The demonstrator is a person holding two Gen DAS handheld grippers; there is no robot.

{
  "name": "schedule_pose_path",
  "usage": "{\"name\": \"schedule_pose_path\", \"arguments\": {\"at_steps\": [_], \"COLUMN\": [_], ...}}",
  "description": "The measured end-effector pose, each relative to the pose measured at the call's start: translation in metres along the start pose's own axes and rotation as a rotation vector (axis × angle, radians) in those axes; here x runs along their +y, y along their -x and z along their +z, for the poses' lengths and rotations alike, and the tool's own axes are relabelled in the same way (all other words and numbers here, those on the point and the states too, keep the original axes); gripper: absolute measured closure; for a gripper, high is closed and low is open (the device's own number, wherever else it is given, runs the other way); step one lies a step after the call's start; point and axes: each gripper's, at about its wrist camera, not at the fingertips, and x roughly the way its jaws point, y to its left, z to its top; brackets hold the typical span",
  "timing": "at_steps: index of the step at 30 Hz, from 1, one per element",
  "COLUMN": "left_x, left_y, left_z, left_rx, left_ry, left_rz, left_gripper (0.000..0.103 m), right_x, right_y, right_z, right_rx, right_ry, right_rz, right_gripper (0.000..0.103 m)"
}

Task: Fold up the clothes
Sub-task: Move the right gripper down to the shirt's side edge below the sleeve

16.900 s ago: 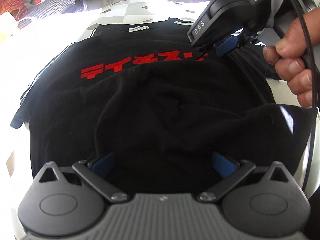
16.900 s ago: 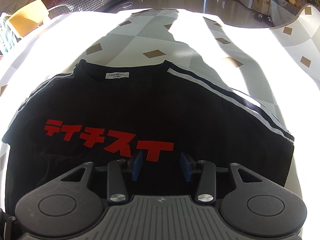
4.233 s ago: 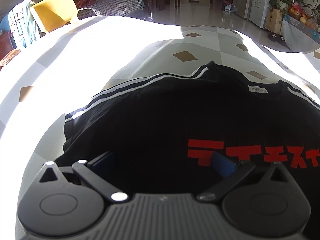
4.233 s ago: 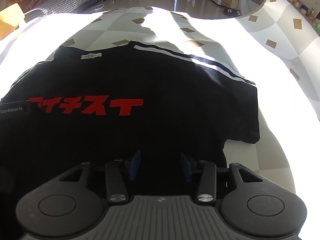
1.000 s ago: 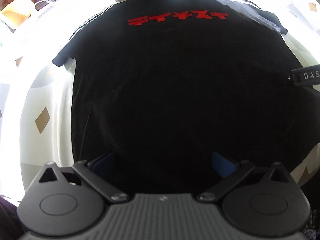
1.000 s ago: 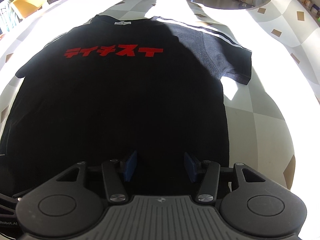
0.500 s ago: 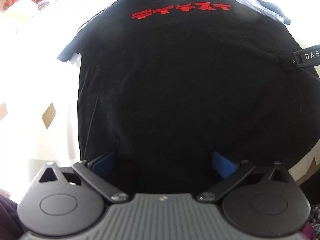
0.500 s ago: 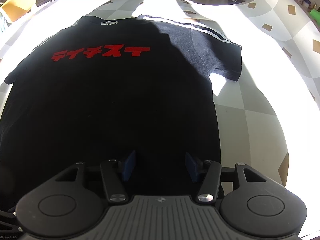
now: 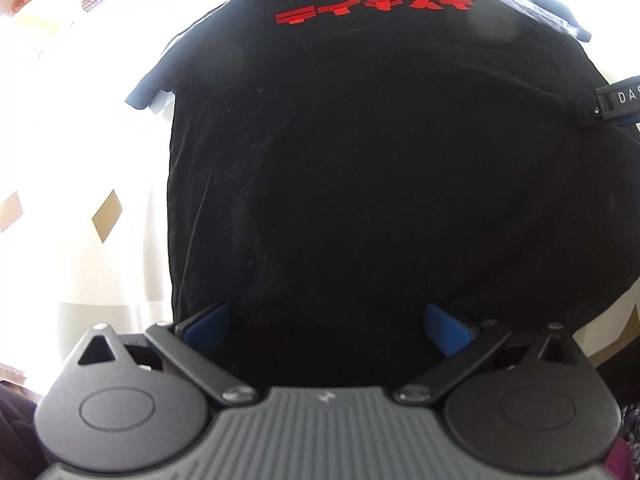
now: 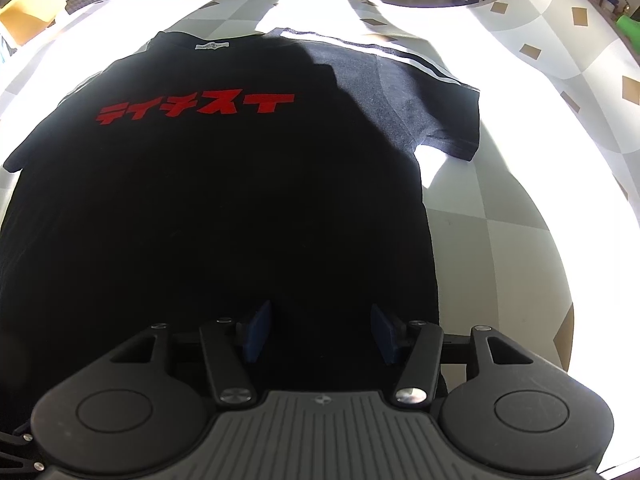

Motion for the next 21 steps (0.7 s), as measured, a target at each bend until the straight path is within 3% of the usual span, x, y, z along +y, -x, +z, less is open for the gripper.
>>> {"name": "schedule_pose_path", "arguments": {"at_steps": [4, 7, 11, 21], "left_x": [0.004, 0.004, -0.001, -0.012], "left_y": [0.003, 0.014, 0.032, 0.034], "left_z": [-0.003, -0.005, 0.002, 0.028], "left_rx": [0.012, -0.044, -0.122, -0.140], "left_ry": [0.010, 0.014, 0.002, 0.030], "left_rz": [0.006, 0.025, -0.002, -0.018], "left_gripper": [0.000, 0.000, 0.000, 0.000], "right_x": [0.000, 0.000, -0.004, -0.011], "right_y": [-0.001, -0.001, 0.003, 0.009], "right_z": [-0.002, -0.004, -0.003, -0.004], "right_rx": [0.000, -0.005, -0.027, -0.042], "right_ry": [-0.001, -0.012, -0.056, -0.097], "right_rz": [0.000, -0.003, 0.013, 0.038], "right_gripper": [0.051, 0.051, 0.052, 0.052]}}
